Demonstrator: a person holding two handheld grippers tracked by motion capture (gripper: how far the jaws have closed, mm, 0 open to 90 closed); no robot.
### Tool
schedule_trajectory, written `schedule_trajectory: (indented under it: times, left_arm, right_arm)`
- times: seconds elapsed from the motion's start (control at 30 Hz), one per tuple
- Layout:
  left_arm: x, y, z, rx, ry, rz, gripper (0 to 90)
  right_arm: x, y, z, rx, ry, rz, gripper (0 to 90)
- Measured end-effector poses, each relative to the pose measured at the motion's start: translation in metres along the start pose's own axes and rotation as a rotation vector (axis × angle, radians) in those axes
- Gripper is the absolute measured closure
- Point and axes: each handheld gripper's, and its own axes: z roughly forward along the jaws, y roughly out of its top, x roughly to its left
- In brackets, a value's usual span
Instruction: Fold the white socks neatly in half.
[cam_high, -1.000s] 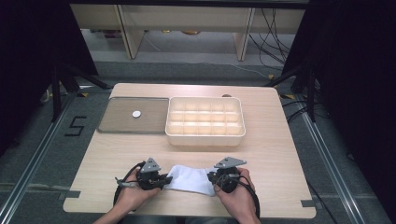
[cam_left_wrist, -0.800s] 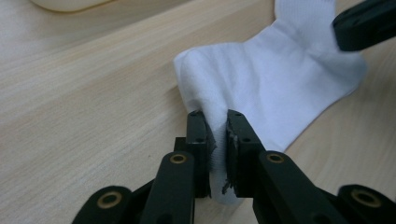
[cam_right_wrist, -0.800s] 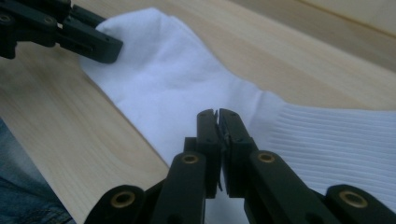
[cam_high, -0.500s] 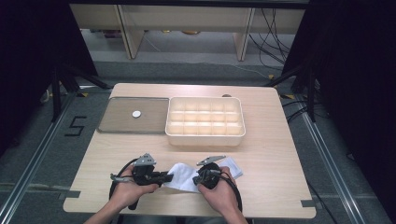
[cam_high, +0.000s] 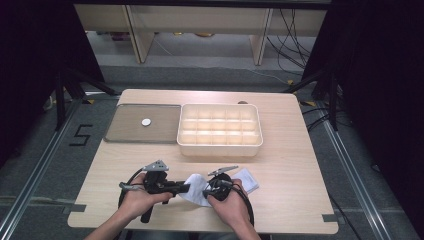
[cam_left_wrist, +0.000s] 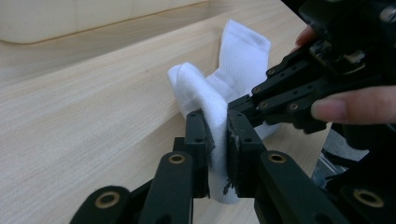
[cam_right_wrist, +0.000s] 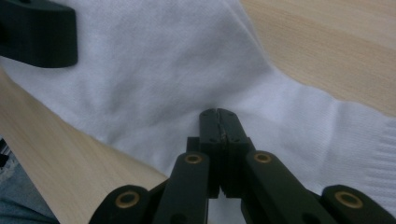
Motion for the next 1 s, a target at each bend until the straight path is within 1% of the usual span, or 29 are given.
schedule_trajectory:
  times: [0.03,0.07,0.1,0.13,0.2,0.23,0.27,0.3,0.33,0.37,0.4,0.43,0.47,0.5,0.53,0.57,0.6,0.63,0.67,0.7,0.73,0.77,0.8,0.83,0.87,0.9,0.93,0.97,1.0]
  left_arm:
    - [0.000,0.000,0.000,0.000,0.000,0.000,80.0]
    - [0.000,0.001,0.000,-0.002,-0.013,-0.002,80.2]
    - [-0.002,0.004,0.001,-0.006,-0.020,-0.008,80.3]
    - [-0.003,0.005,0.001,-0.009,-0.024,-0.011,80.4]
    - [-0.004,0.006,0.002,-0.011,-0.028,-0.007,80.8]
    - [-0.005,0.007,0.002,-0.014,-0.021,-0.004,80.9]
    - [-0.006,0.008,0.003,-0.016,-0.023,0.002,80.9]
    - [-0.007,0.009,0.004,-0.017,-0.034,-0.001,81.1]
    - [-0.008,0.009,0.004,-0.016,-0.032,0.000,81.3]
    - [-0.009,0.010,0.005,-0.019,-0.025,0.003,81.3]
    - [-0.008,0.010,0.004,-0.013,-0.023,0.004,81.3]
    - [-0.008,0.010,0.004,-0.013,-0.023,0.004,81.3]
    - [-0.008,0.010,0.004,-0.012,-0.019,0.006,81.3]
    - [-0.006,0.010,0.003,-0.010,-0.023,0.004,81.3]
    - [-0.006,0.010,0.003,-0.010,-0.023,0.004,81.3]
    - [-0.006,0.010,0.003,-0.012,-0.025,0.001,81.2]
    - [-0.006,0.010,0.003,-0.008,-0.023,0.001,81.2]
    - [-0.007,0.010,0.003,-0.007,-0.007,-0.002,81.2]
    - [-0.006,0.010,0.003,-0.009,-0.008,0.001,81.2]
    - [-0.006,0.010,0.003,-0.010,-0.007,0.000,81.1]
    - [-0.006,0.011,0.004,-0.014,-0.019,0.000,81.1]
    - [-0.006,0.011,0.004,-0.012,-0.024,0.000,81.1]
    - [-0.006,0.011,0.004,-0.012,-0.024,0.000,81.1]
    - [-0.006,0.011,0.005,-0.011,-0.021,-0.001,81.1]
    - [-0.006,0.012,0.006,-0.010,-0.029,-0.001,81.1]
    - [-0.006,0.012,0.007,-0.010,-0.027,0.001,81.1]
    - [-0.006,0.012,0.007,-0.010,-0.027,0.001,81.1]
    - [-0.007,0.012,0.007,-0.015,-0.014,-0.001,81.1]
    - [-0.007,0.012,0.007,-0.008,-0.022,0.002,81.1]
  right_arm:
    - [0.000,0.000,0.000,0.000,0.000,0.000,90.0]
    - [0.001,0.001,0.000,0.011,-0.008,0.027,90.0]
    - [0.001,0.001,0.001,0.006,-0.008,0.019,90.0]
    - [0.003,0.001,0.002,-0.006,-0.013,0.024,90.0]
    - [0.005,0.002,0.004,-0.012,-0.022,0.016,90.0]
    - [0.006,0.002,0.004,-0.017,-0.019,0.021,90.0]
    - [0.006,0.002,0.004,-0.017,-0.019,0.021,90.0]
    - [0.007,0.002,0.005,-0.015,-0.023,0.028,90.0]
    - [0.007,0.002,0.006,-0.026,-0.013,0.016,89.9]
    - [0.007,0.002,0.006,-0.026,-0.013,0.016,89.9]
    - [0.006,0.003,0.005,-0.019,-0.005,0.035,88.4]
    - [0.006,0.003,0.005,-0.019,-0.005,0.035,88.4]
    - [0.003,0.004,-0.003,-0.040,0.023,0.048,88.4]
    - [0.000,0.005,-0.011,-0.049,0.003,0.054,88.7]
    - [0.000,0.005,-0.011,-0.049,0.003,0.054,88.7]
    - [-0.007,0.008,-0.030,-0.080,-0.045,0.071,89.2]
    - [-0.013,0.008,-0.037,-0.090,-0.058,0.071,89.6]
    - [-0.013,0.008,-0.037,-0.090,-0.058,0.071,89.6]
    - [-0.024,0.009,-0.045,-0.113,-0.080,0.065,89.9]
    - [-0.036,0.008,-0.056,-0.113,-0.111,0.109,90.0]
    - [-0.062,0.004,-0.070,-0.115,-0.206,0.138,90.0]
    - [-0.072,0.001,-0.071,-0.141,-0.243,0.129,90.0]
    - [-0.072,0.001,-0.071,-0.141,-0.243,0.129,90.0]
    - [-0.091,-0.006,-0.077,-0.119,-0.305,0.159,90.0]
    - [-0.094,-0.008,-0.078,-0.122,-0.293,0.176,90.0]
    - [-0.098,-0.011,-0.076,-0.113,-0.299,0.176,89.8]
    - [-0.098,-0.011,-0.076,-0.113,-0.299,0.176,89.8]
    - [-0.100,-0.013,-0.075,-0.099,-0.305,0.175,89.4]
    - [-0.101,-0.015,-0.073,-0.100,-0.312,0.179,89.3]
